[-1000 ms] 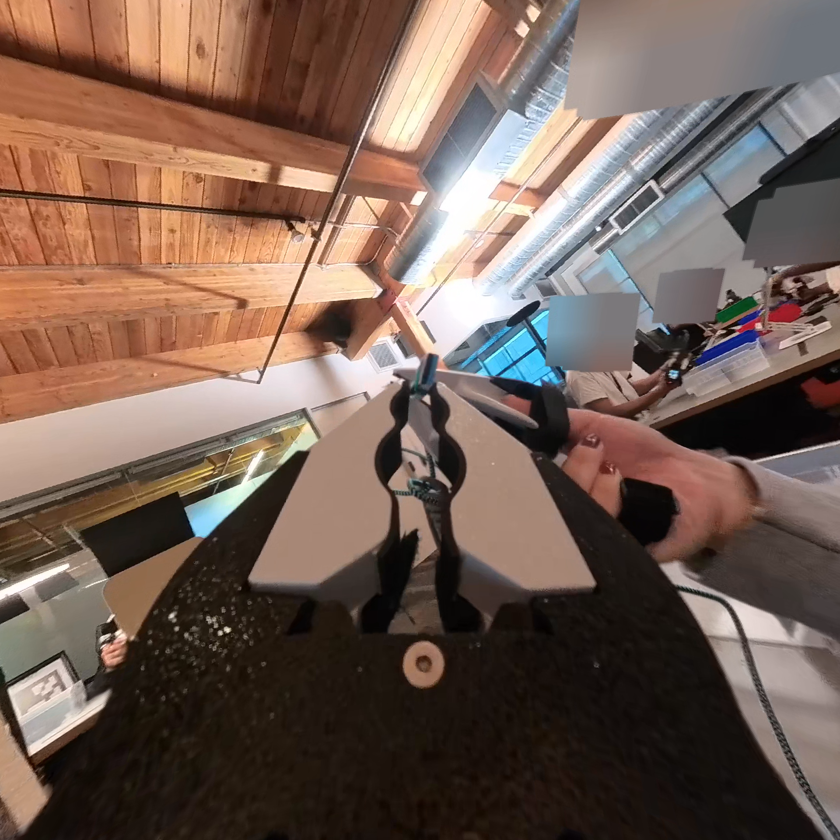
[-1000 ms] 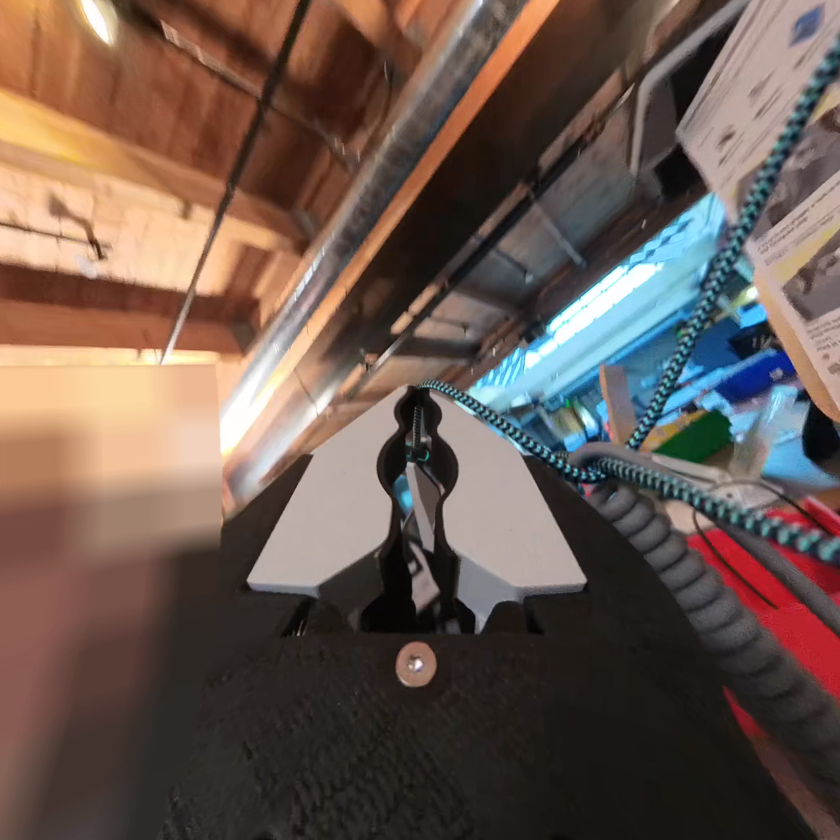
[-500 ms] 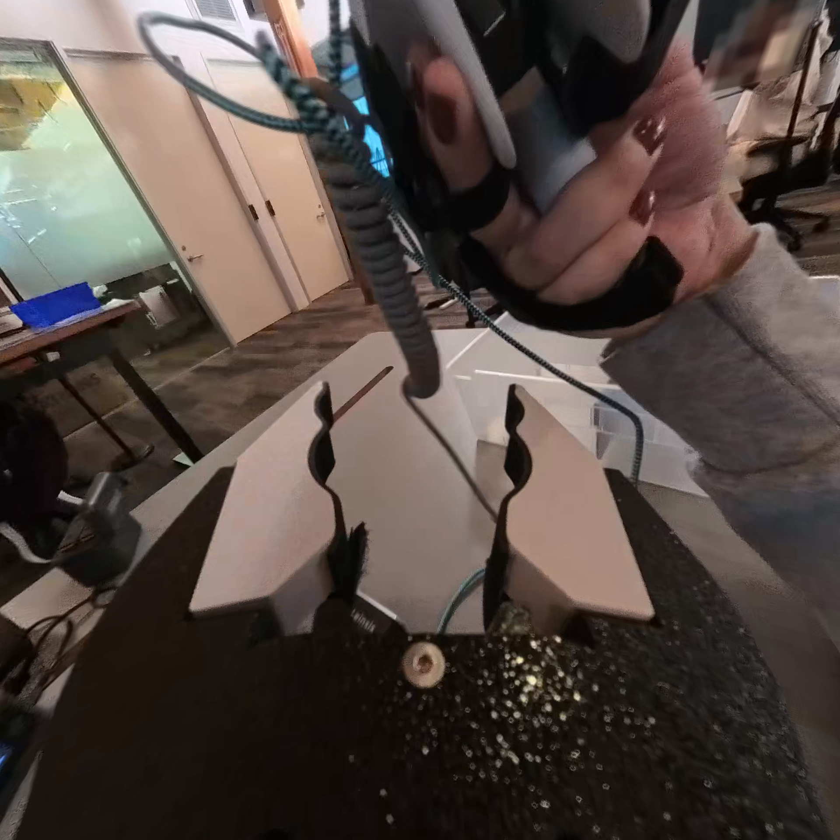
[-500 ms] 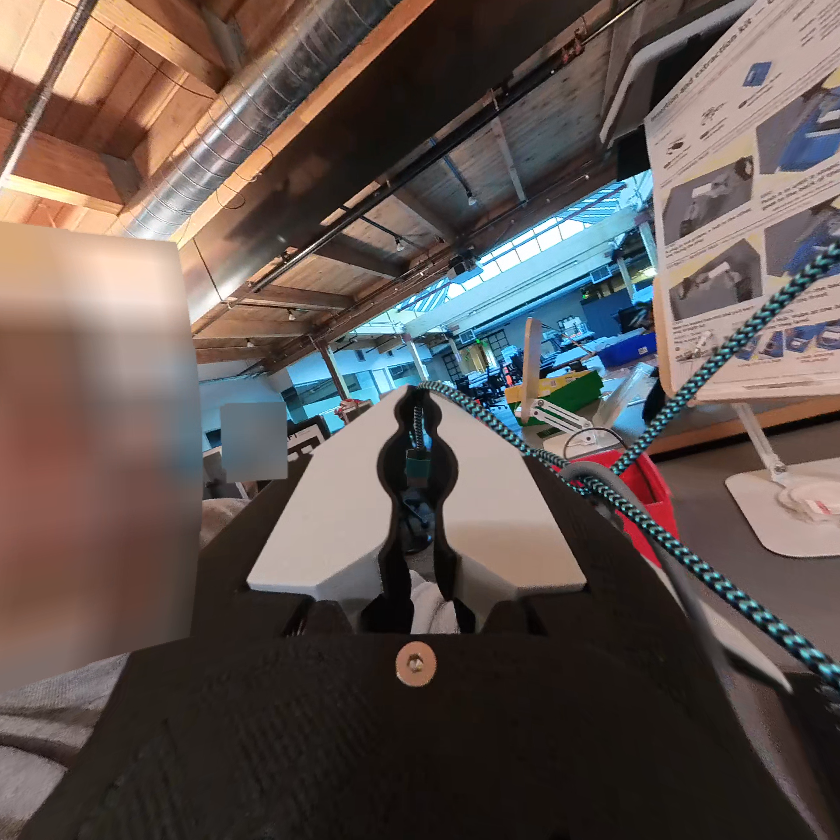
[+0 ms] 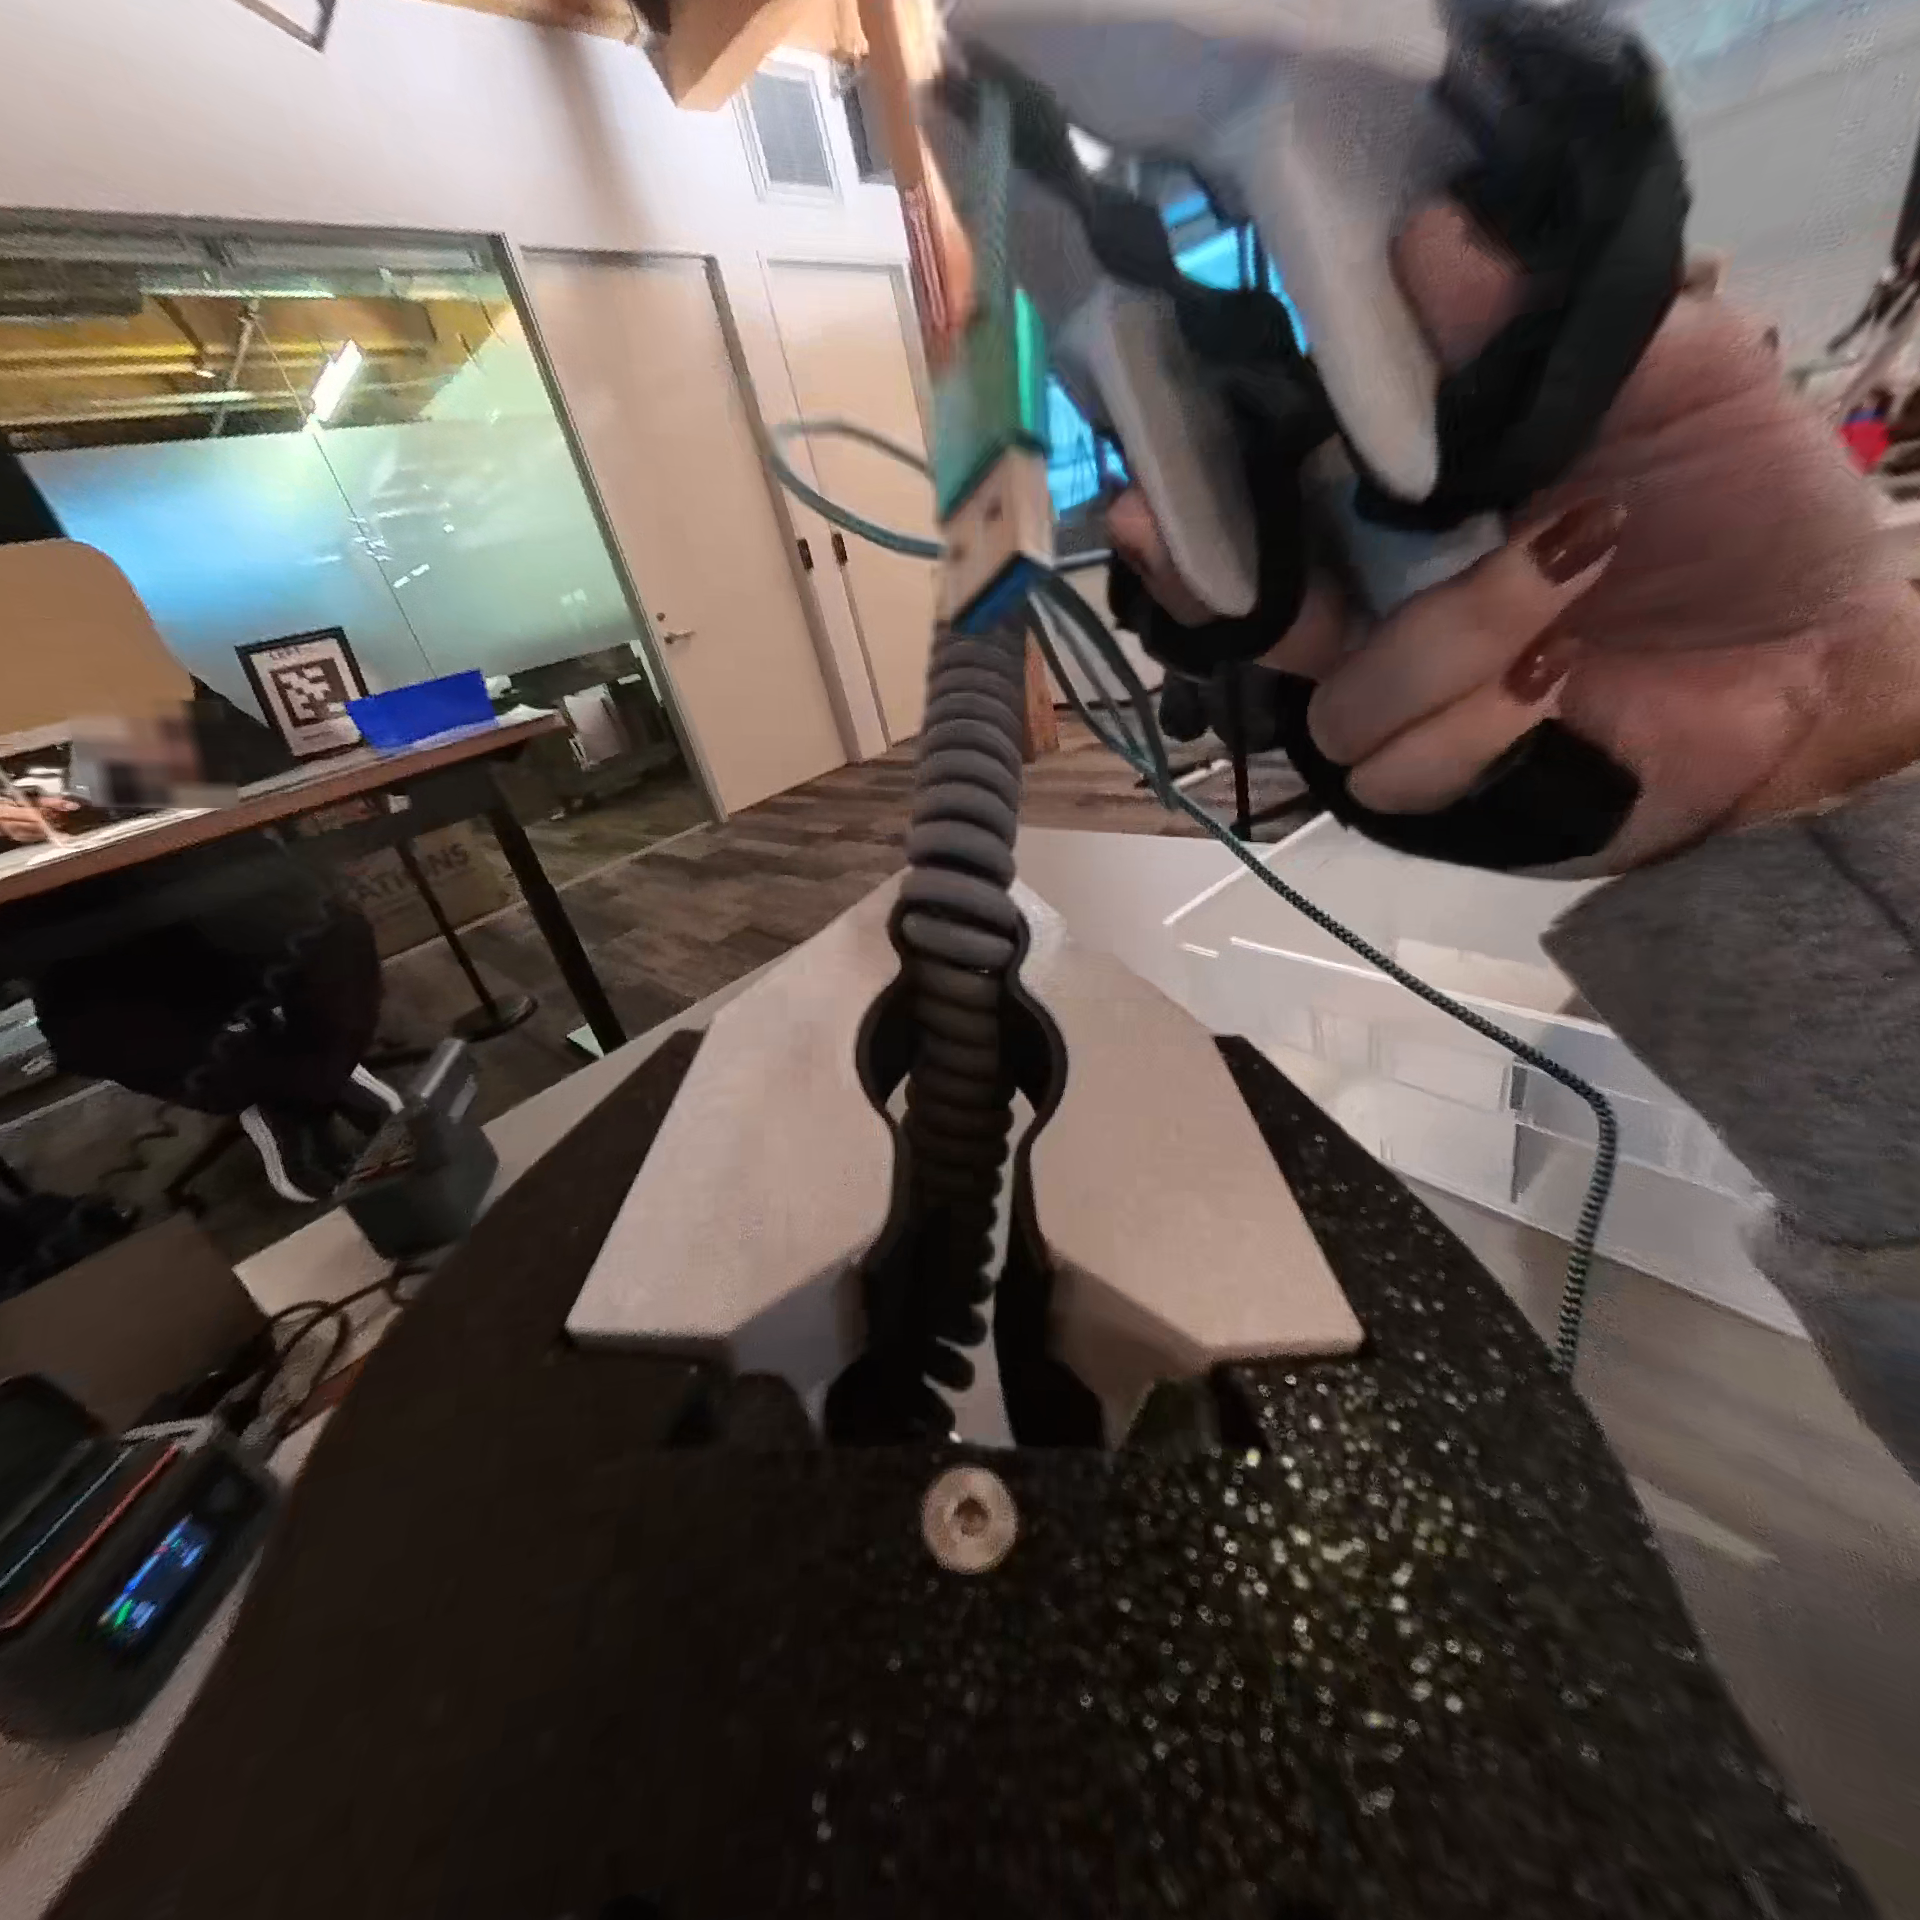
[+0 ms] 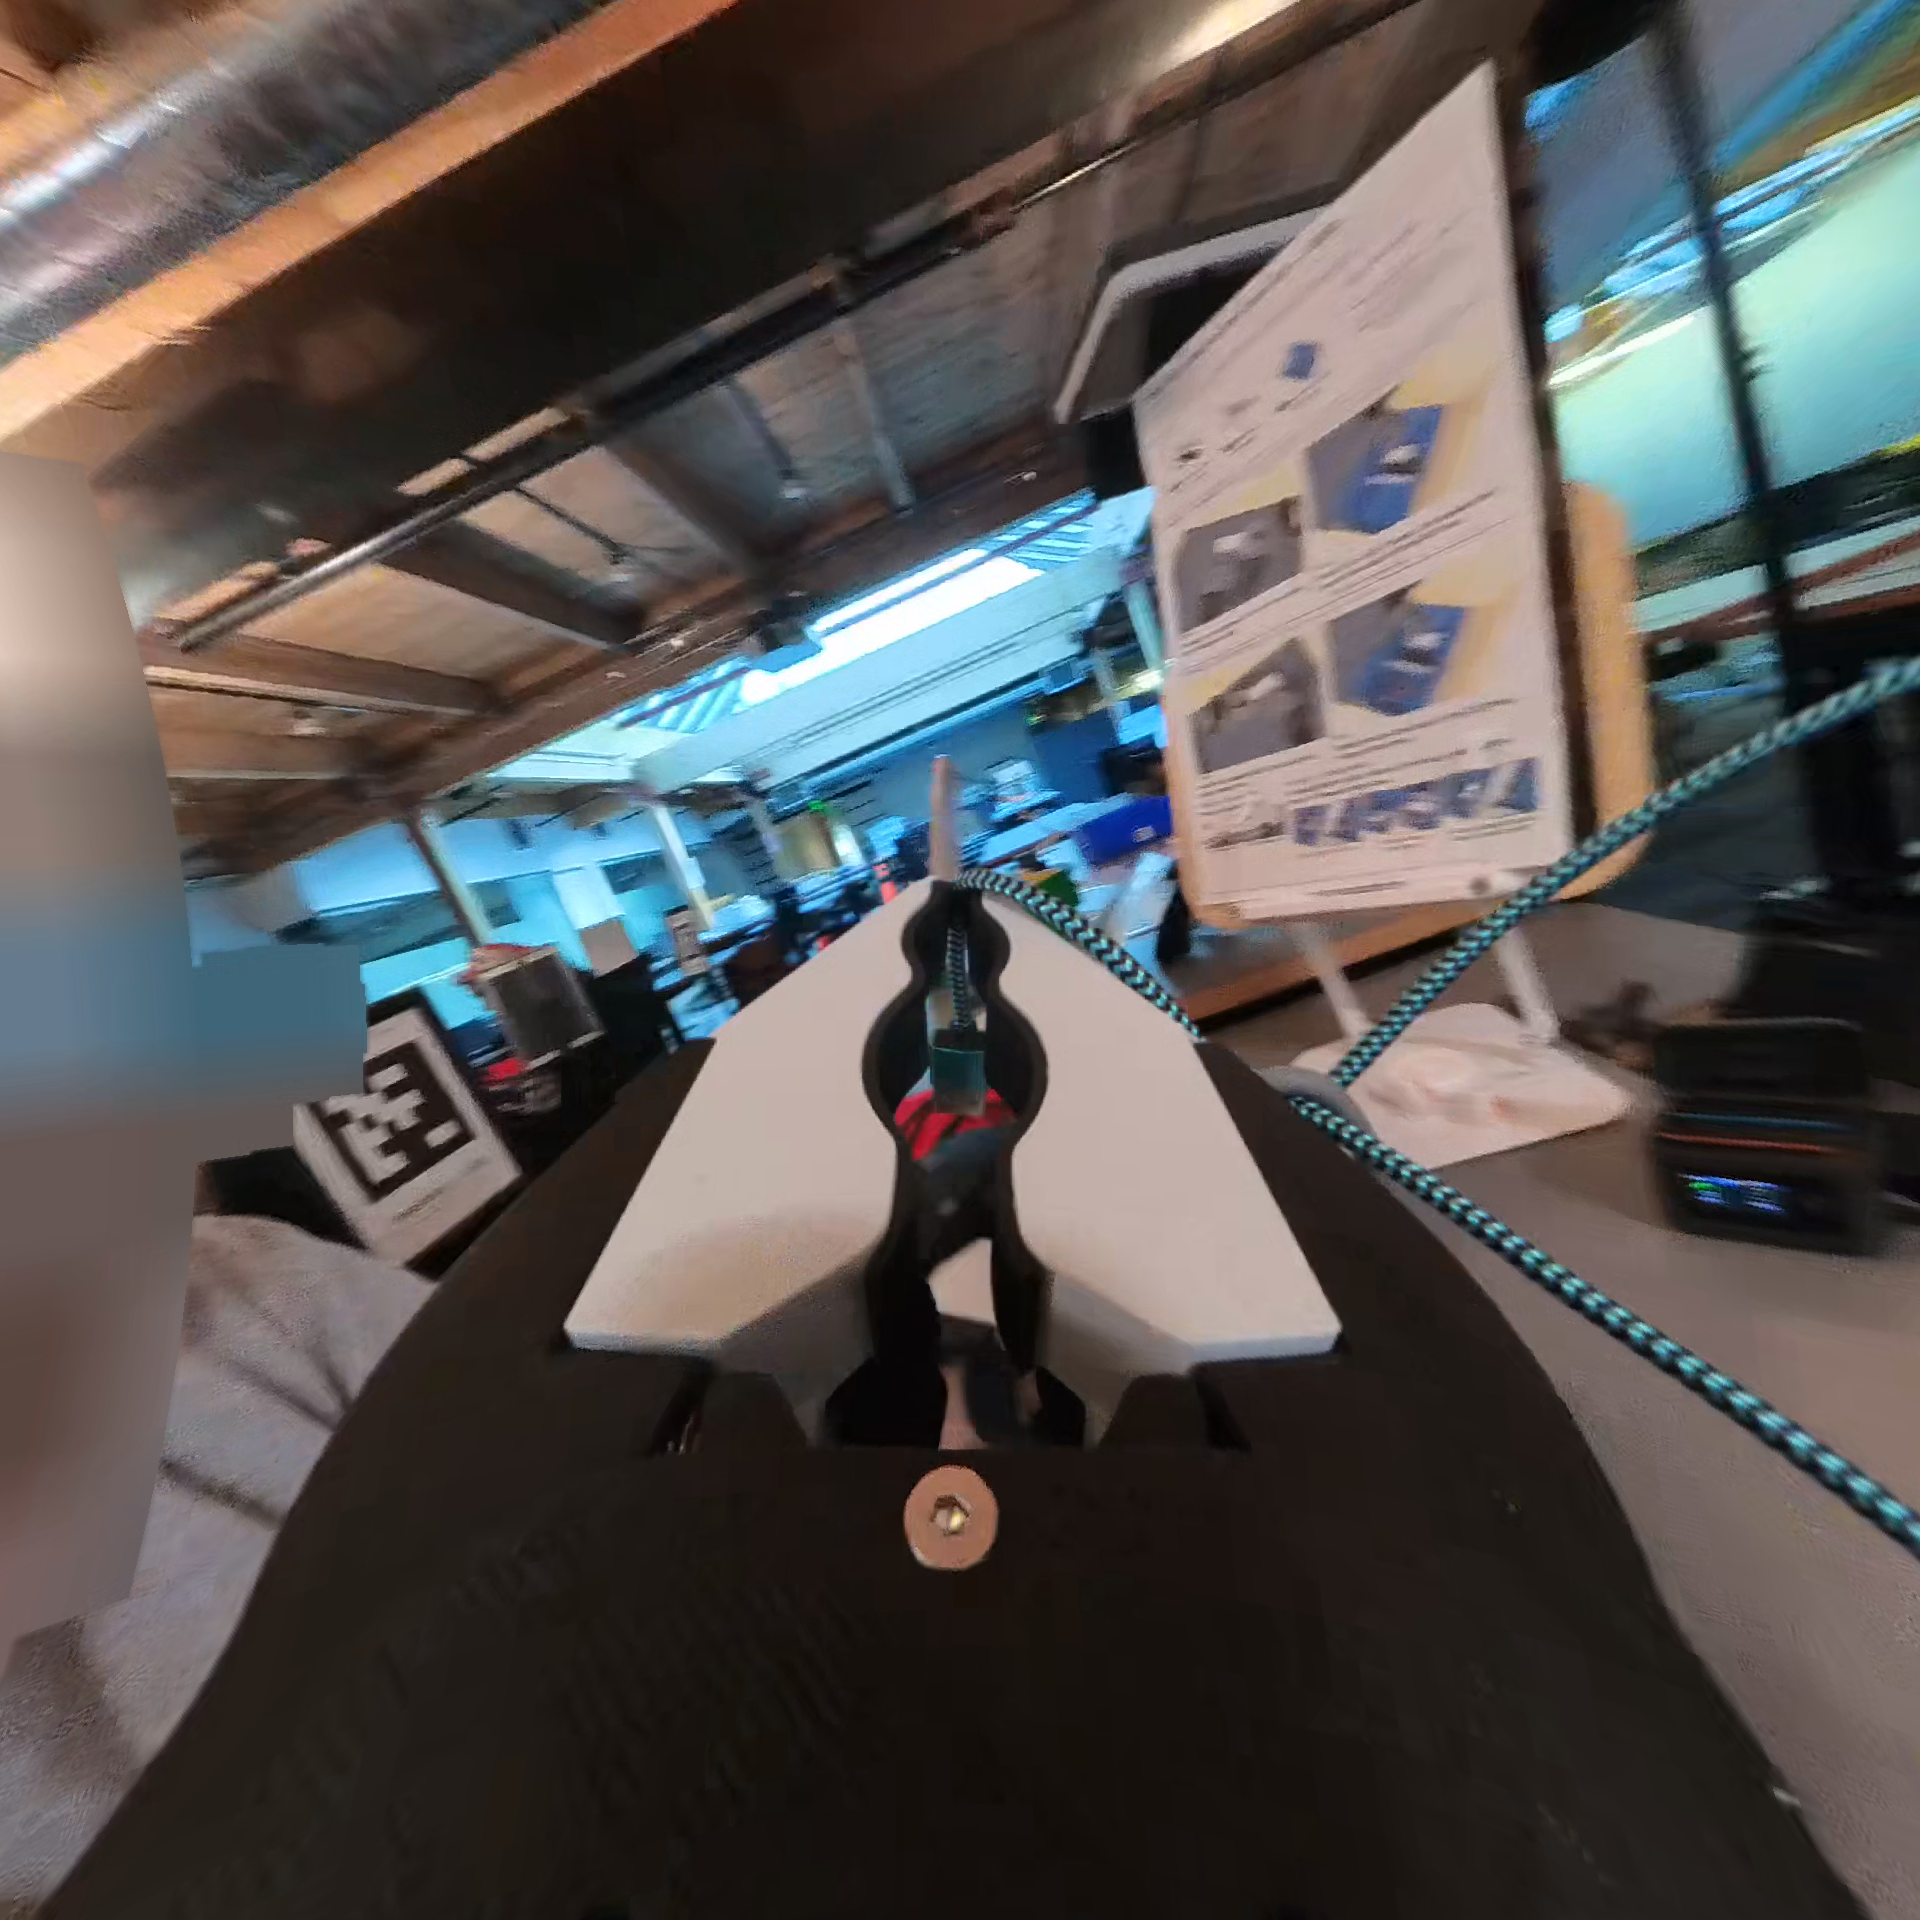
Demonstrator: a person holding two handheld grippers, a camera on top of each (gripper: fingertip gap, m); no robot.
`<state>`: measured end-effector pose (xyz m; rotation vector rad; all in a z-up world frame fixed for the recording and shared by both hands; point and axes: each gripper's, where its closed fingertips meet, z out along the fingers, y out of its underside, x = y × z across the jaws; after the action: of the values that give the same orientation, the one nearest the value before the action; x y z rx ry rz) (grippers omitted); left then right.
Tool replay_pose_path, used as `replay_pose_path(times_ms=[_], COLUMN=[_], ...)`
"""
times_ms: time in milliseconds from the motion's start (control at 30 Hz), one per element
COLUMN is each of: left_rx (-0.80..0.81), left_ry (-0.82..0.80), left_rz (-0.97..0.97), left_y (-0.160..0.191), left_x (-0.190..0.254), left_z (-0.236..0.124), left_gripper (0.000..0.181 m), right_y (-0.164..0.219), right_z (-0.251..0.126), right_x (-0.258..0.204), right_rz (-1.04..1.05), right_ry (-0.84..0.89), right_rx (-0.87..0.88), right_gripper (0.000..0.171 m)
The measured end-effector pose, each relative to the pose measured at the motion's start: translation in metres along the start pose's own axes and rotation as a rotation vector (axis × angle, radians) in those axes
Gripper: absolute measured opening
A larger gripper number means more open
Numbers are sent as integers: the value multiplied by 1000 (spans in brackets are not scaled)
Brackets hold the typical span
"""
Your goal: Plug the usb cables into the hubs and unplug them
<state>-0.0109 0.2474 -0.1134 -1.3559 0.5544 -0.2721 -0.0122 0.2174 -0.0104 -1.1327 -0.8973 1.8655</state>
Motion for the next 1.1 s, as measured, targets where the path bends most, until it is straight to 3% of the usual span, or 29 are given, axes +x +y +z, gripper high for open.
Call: replay_pose_path(times_ms=[33,300,700,933,1100], left_rx=[14,37,3,-17,-8], left_ry=[-5,-73,-152,-67,8], left_rz=[-18,-90,-173,-229,-160], left_y=[-3,-10,1,-3,-38], left_x=[-5,-41,-71,-68,-62], left_z=[-9,-80,-134,-124,-105], left_gripper=[8,7,7,7,7], right_y=[-4,-21,-20,1,33], right_z=[-4,-14,-8,7,23], right_x=[1,0,10,-4,-18], right_rz=[-8,-1,-11,-77,-251], right_ry=[13,-11,37,-45,-65], right_rx=[20,130,138,6,-184], right_gripper=[1,1,1,1,0])
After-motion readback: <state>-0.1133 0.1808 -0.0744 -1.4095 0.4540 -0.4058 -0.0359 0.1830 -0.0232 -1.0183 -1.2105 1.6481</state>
